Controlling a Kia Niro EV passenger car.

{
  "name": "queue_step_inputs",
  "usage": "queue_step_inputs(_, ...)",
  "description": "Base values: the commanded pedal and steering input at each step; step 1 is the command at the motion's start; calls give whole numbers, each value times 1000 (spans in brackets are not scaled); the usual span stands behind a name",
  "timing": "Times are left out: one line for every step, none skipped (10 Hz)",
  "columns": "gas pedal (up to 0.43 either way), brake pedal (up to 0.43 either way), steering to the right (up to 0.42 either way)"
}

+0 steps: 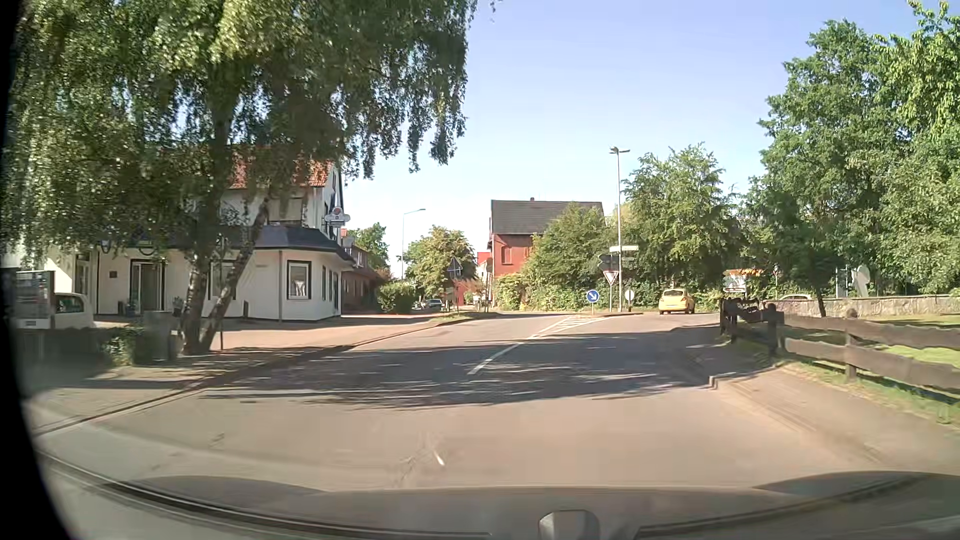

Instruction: Follow the waypoints while adhering to traffic rules and regulations

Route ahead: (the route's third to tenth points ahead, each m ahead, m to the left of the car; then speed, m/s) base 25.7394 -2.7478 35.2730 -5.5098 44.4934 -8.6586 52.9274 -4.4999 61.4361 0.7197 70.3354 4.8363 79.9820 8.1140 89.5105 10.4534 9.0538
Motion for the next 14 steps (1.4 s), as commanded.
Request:
queue_step_inputs(98,6,55)
queue_step_inputs(87,6,54)
queue_step_inputs(39,6,54)
queue_step_inputs(0,6,54)
queue_step_inputs(0,6,54)
queue_step_inputs(0,6,55)
queue_step_inputs(0,6,56)
queue_step_inputs(0,6,58)
queue_step_inputs(0,6,61)
queue_step_inputs(0,6,66)
queue_step_inputs(0,18,69)
queue_step_inputs(0,43,70)
queue_step_inputs(0,91,70)
queue_step_inputs(0,146,70)
